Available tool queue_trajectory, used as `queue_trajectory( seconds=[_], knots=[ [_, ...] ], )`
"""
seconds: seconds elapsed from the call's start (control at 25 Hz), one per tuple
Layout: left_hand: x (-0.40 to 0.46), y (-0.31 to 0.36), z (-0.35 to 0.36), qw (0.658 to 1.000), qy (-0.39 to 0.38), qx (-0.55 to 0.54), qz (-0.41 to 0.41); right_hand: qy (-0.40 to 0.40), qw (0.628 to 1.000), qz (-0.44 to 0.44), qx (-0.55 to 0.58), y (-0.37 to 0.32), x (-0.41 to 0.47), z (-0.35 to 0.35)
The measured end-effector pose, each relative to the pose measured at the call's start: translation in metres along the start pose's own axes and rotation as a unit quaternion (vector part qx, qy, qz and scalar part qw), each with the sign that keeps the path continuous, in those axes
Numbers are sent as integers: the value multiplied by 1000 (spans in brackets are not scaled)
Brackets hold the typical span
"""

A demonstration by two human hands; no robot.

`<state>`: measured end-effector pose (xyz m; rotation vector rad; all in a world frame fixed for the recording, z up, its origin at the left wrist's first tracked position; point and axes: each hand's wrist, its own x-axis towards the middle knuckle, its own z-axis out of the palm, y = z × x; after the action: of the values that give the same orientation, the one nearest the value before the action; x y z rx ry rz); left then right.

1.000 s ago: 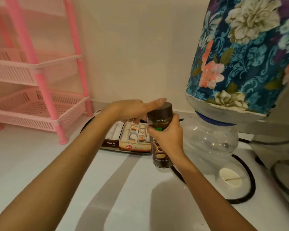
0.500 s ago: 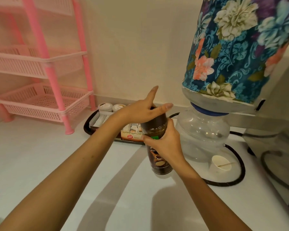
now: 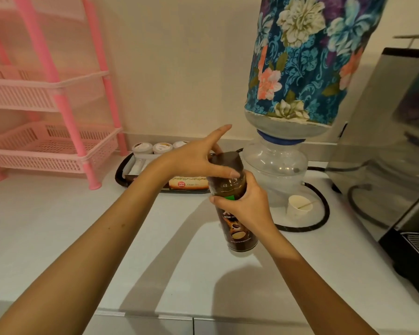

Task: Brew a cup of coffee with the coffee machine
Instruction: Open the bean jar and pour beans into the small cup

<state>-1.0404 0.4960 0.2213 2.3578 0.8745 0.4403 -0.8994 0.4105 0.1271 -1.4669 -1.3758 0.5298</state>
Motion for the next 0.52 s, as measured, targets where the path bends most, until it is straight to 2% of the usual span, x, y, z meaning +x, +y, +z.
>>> queue_trajectory(
  seconds=[0.08, 0.16, 0.24, 0.32, 0.4, 0.52],
  knots=[
    [-3, 2, 10, 997, 73, -19, -2, 9, 1000, 9, -1, 3, -11, -7],
    [-6, -3, 19, 986, 108, -124, -20, 23, 1000, 18, -9, 6, -19, -17],
    [-8, -12, 30, 950, 110, -289, -44, 39, 999, 24, -15, 9, -23, -29],
    [-11, -16, 45, 890, 103, -440, -49, 52, 998, 22, -22, 12, -23, -46],
    [-15, -16, 62, 849, 105, -516, -49, 52, 998, 10, -37, 15, -20, -64],
    [-13, -12, 88, 823, 124, -553, -42, 39, 996, -19, -72, 18, -13, -90]
  ],
)
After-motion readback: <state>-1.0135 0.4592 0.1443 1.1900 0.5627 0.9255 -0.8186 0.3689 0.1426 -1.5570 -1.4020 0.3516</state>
